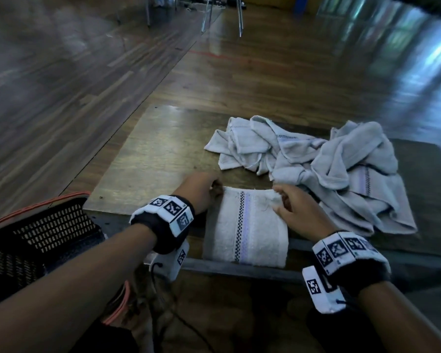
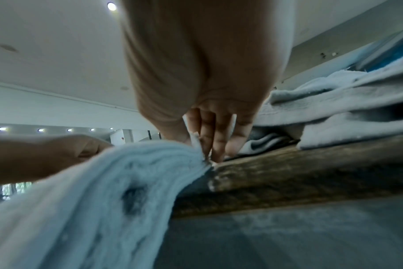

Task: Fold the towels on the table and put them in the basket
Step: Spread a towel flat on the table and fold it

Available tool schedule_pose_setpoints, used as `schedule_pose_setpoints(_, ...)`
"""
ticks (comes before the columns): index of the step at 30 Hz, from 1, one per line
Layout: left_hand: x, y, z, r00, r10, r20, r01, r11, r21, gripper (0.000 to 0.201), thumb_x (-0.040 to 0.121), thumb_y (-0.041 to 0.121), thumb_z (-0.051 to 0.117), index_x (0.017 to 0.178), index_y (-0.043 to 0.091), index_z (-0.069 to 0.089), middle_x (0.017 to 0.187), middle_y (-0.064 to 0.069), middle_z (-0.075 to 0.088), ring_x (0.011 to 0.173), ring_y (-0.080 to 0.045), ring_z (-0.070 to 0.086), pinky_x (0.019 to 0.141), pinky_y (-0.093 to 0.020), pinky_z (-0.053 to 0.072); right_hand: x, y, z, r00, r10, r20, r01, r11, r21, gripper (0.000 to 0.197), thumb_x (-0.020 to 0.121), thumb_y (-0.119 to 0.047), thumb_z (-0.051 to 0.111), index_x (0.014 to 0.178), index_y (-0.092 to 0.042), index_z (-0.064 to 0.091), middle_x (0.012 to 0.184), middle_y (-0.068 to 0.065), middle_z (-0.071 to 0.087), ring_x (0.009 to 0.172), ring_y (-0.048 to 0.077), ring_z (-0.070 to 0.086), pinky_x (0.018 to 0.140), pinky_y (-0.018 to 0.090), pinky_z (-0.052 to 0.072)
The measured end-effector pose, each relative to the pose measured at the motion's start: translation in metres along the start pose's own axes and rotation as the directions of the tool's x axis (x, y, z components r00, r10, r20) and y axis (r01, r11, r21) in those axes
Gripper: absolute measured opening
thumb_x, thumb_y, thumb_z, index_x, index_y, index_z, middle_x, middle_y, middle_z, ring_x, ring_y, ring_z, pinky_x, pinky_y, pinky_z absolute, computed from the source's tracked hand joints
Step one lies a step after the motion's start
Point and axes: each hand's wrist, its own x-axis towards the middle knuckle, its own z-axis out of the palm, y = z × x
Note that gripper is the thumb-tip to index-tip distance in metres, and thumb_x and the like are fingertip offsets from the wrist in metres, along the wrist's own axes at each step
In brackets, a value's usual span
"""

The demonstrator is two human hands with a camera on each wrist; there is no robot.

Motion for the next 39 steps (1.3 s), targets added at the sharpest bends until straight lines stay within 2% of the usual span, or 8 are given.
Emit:
schedule_pose_setpoints(2,0.003,0.004,0.001,1.000,-0.002,0.013,0.002,1.000,0.012,0.013,0.087,0.013,0.056,0.097,0.009,0.064,0.103,-0.011,0.067,0.098,-0.027,0.059,0.084,-0.030,0.046,-0.004,-0.001,0.000,0.997,-0.051,-0.055,0.048,0.998,-0.048,0.044,0.088,-0.019,0.058,0.131,-0.015,0.048,0.128,0.004,0.054,0.118,0.017,0.049,0.097,0.026,0.035)
schedule_pose_setpoints(7,0.002,0.009,-0.005,0.999,-0.035,0.040,0.036,0.999,-0.032,0.013,0.088,0.012,0.056,0.098,0.007,0.062,0.104,-0.012,0.065,0.099,-0.026,0.057,0.083,-0.028,0.043,0.000,-0.003,-0.002,0.980,-0.159,-0.120,0.153,0.987,-0.053,0.043,0.086,-0.009,0.059,0.128,-0.010,0.051,0.115,0.005,0.057,0.102,0.010,0.049,0.085,0.014,0.030)
schedule_pose_setpoints(13,0.001,0.007,-0.014,0.994,-0.038,0.100,0.042,0.999,-0.033,0.015,0.089,0.009,0.053,0.102,0.004,0.058,0.106,-0.014,0.064,0.101,-0.029,0.056,0.092,-0.029,0.035,0.012,-0.003,-0.002,0.988,-0.086,-0.129,0.088,0.996,0.009,0.041,0.084,-0.011,0.059,0.125,-0.015,0.054,0.111,0.001,0.059,0.096,0.012,0.055,0.086,0.028,0.046)
schedule_pose_setpoints(18,0.005,0.007,-0.018,0.993,-0.081,0.083,0.083,0.996,-0.024,0.012,0.090,0.013,0.049,0.099,0.011,0.055,0.104,-0.011,0.063,0.093,-0.026,0.057,0.078,-0.030,0.045,0.018,0.000,0.002,0.979,0.014,-0.202,0.017,0.989,0.149,0.037,0.083,-0.010,0.059,0.119,-0.015,0.056,0.086,-0.010,0.052,0.069,0.001,0.049,0.070,0.020,0.039)
schedule_pose_setpoints(24,0.009,0.016,-0.021,0.997,0.034,0.076,-0.042,0.993,0.106,0.026,0.089,0.022,0.052,0.114,0.020,0.054,0.116,0.000,0.058,0.102,-0.020,0.055,0.084,-0.038,0.049,0.019,0.004,-0.001,0.982,0.036,-0.183,-0.015,0.993,0.113,0.012,0.085,-0.018,0.063,0.097,-0.017,0.059,0.087,-0.006,0.062,0.076,0.010,0.059,0.069,0.027,0.049)
schedule_pose_setpoints(27,0.010,0.022,-0.011,0.984,0.085,0.154,-0.120,0.965,0.232,0.024,0.090,0.023,0.050,0.111,0.019,0.061,0.114,-0.001,0.061,0.102,-0.021,0.057,0.085,-0.037,0.050,0.015,-0.001,-0.002,0.973,-0.069,-0.221,0.068,0.998,-0.012,0.006,0.085,-0.014,0.062,0.090,-0.012,0.059,0.090,0.002,0.064,0.080,0.016,0.059,0.071,0.035,0.050)
schedule_pose_setpoints(31,0.015,0.021,-0.004,0.989,0.049,0.140,-0.088,0.954,0.285,0.023,0.089,0.023,0.051,0.107,0.022,0.064,0.109,-0.001,0.064,0.098,-0.021,0.059,0.077,-0.033,0.049,0.009,-0.009,-0.002,0.948,-0.207,-0.241,0.180,0.975,-0.130,0.003,0.083,-0.006,0.059,0.084,-0.008,0.058,0.083,0.004,0.061,0.077,0.021,0.057,0.066,0.036,0.048)
schedule_pose_setpoints(39,0.020,0.017,0.005,0.999,0.022,0.027,-0.028,0.958,0.285,0.015,0.090,0.021,0.048,0.094,0.017,0.061,0.100,-0.006,0.064,0.089,-0.024,0.060,0.068,-0.030,0.044,0.016,-0.012,-0.004,0.965,-0.065,-0.256,0.051,0.997,-0.060,0.004,0.088,-0.016,0.055,0.088,-0.019,0.057,0.081,-0.001,0.065,0.074,0.018,0.060,0.063,0.033,0.048)
